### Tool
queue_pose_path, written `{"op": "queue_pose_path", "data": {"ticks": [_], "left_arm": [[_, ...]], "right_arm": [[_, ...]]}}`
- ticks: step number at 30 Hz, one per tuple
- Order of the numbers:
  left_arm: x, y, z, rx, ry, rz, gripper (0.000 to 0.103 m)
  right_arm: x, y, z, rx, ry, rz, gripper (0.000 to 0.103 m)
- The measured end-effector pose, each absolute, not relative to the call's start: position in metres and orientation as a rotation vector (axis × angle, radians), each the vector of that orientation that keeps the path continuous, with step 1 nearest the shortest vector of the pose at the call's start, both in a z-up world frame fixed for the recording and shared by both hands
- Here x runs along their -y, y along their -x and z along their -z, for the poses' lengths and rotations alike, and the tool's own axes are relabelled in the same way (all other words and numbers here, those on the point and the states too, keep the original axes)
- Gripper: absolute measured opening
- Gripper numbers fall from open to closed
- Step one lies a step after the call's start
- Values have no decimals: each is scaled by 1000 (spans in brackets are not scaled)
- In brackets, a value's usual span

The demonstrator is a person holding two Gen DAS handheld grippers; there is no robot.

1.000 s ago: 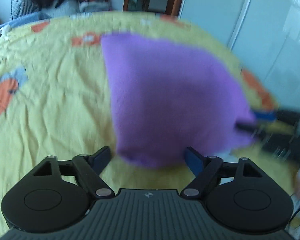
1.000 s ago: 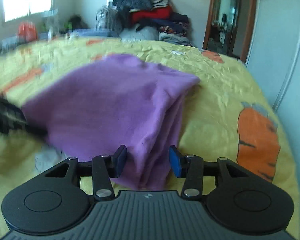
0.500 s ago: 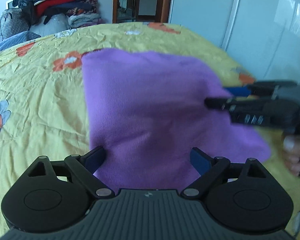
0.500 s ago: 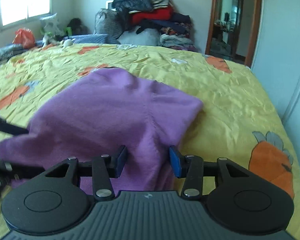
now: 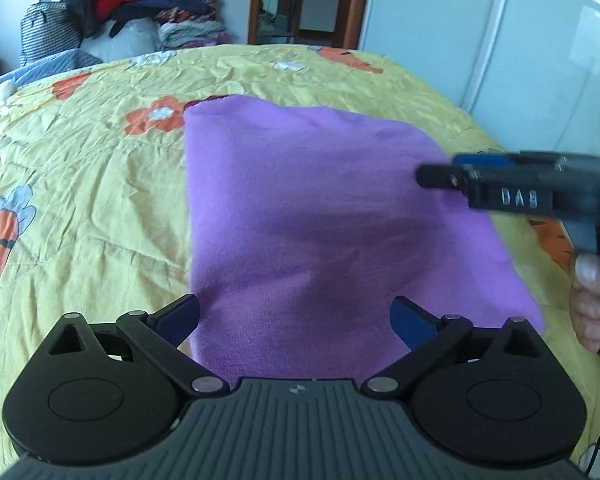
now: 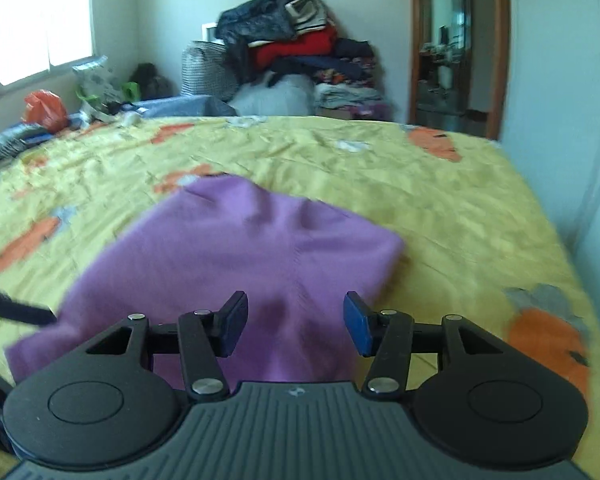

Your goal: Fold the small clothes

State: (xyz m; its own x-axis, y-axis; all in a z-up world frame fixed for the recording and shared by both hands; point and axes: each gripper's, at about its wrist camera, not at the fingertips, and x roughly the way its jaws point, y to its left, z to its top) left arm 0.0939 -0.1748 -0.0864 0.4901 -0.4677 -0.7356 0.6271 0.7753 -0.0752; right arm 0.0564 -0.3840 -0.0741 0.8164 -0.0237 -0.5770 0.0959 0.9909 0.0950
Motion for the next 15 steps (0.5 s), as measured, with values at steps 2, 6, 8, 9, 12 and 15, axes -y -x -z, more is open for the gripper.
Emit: {"op": "queue_pose_path", "data": {"ticks": [2,6,8,9,12,15], "left_arm": [[177,-96,91,-835,-216,649,101],[176,-100,102,-870,-184,628,103],[176,-99,103,-858,-182,626,103],[176,-98,103,-858,-182,626,103],[168,-97,98,-874,-152,645,103],[155,-99,95,-878,-118,647,103]], "right_arm": [[387,-73,80,-644,-124,54,52],[394,-95,95,-687,-84,88,62],[396,-104,96,-703,-51,145,86],[400,-106,95,-710,-78,141,85],[418,-97,85,-685,-195,152,85],[446,-90,81,-666,-331,208,85]]}}
